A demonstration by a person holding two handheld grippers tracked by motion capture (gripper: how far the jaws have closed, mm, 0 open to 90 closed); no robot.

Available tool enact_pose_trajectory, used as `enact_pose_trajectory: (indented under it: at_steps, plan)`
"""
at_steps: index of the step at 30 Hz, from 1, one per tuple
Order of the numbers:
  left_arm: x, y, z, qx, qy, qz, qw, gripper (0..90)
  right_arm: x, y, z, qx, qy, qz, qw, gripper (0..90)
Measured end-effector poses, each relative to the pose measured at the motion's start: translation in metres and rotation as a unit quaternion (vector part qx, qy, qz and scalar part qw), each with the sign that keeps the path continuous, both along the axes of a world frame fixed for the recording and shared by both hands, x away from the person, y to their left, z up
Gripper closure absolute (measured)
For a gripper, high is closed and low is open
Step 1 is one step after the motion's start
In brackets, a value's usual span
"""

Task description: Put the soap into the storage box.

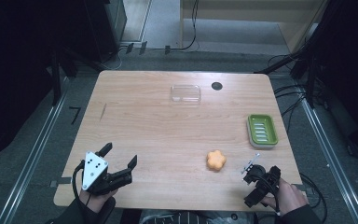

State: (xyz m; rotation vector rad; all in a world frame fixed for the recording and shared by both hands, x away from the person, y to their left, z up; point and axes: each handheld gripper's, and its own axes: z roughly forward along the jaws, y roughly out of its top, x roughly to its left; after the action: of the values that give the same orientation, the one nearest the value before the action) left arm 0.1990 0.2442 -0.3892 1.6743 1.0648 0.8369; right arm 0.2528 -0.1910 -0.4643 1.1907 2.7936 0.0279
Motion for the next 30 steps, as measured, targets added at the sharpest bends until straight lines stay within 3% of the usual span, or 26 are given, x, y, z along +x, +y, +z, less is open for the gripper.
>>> enact_pose_trajectory:
  at_steps: [9,16,22,30]
  plan:
    - [0.000,0.000,0.000,0.003,0.001,-0.003,1.0000,13.7,0.005,0.018,0.004,0.005,-0.021,0.027,0.9994,0.0]
    - [0.001,-0.001,0.000,0.003,0.003,-0.001,1.0000,13.7,0.013,0.026,0.004,0.012,-0.022,0.038,0.9990,0.0]
    - [0.001,-0.001,0.000,0.004,0.003,-0.002,1.0000,13.7,0.023,0.036,0.011,0.030,-0.050,0.042,0.9974,0.0]
    - [0.002,-0.001,0.000,0.001,0.003,0.000,1.0000,13.7,0.034,0.044,0.007,0.037,-0.040,0.048,0.9974,0.0]
